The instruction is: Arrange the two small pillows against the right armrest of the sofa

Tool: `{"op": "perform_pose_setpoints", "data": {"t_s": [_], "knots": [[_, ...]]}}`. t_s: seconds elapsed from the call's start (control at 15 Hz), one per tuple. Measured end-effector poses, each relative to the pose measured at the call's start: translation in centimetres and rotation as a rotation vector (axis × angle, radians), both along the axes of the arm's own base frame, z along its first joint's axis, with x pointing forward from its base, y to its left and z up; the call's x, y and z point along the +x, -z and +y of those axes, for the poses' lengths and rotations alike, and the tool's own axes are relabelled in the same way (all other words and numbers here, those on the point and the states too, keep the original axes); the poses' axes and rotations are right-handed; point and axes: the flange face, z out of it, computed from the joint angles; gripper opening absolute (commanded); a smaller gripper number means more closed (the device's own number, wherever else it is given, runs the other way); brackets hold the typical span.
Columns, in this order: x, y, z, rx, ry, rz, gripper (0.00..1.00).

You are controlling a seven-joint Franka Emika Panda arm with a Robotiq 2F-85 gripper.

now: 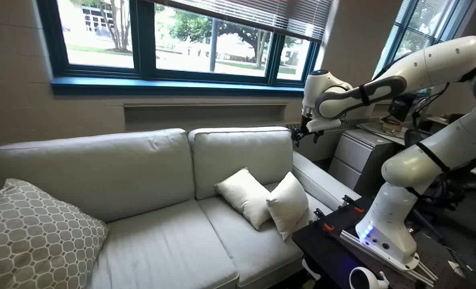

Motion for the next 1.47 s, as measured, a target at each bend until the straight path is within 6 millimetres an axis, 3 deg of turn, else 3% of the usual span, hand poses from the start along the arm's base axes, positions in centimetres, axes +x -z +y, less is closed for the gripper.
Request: {"op": "perform_pose_setpoints", "data": {"t_s": [1.0,1.2,1.47], "knots": [[0.7,0.6,-0.7,0.033,0.049,-0.004,1.00],[2.7,2.1,-3.1,0.106,0.148,-0.027,1.00],[6.2,5.6,-9.2,0.233,0.322,-0.059,1.00]]}}
